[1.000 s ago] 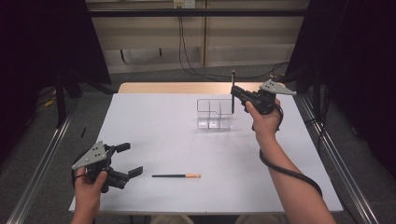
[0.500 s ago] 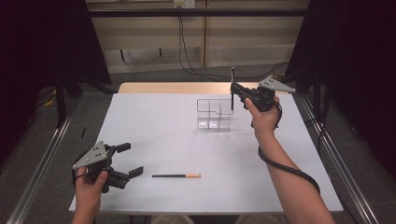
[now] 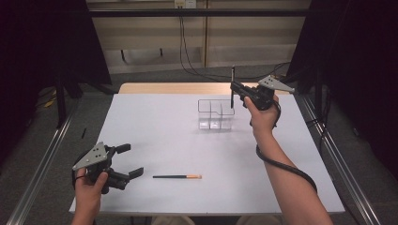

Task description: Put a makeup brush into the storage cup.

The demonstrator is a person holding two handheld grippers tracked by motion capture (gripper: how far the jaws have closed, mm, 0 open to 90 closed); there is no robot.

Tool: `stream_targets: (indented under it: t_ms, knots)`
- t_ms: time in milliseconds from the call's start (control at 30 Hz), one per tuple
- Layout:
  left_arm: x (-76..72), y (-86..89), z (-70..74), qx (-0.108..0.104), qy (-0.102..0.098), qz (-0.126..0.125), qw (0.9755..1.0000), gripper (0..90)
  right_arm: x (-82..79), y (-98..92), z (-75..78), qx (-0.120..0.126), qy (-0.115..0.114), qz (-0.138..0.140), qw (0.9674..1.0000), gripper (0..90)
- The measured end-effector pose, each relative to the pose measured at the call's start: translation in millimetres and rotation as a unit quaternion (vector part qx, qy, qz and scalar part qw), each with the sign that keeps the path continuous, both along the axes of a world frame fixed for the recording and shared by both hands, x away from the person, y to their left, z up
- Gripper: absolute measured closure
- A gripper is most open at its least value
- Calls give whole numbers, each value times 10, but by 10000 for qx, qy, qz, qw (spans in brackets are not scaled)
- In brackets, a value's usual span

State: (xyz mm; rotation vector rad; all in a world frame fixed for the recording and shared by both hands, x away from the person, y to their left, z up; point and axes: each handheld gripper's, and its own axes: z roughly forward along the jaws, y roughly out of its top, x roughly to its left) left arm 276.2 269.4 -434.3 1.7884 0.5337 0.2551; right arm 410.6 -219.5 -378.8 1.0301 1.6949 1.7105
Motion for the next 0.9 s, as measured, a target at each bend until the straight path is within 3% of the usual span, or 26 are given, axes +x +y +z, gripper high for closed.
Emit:
stream_targets:
  t_ms: [900]
  knots:
    - [-7,-6,13,-1,-12,-3,10000,0,106,111,-132,-197,-81,19,9998,849]
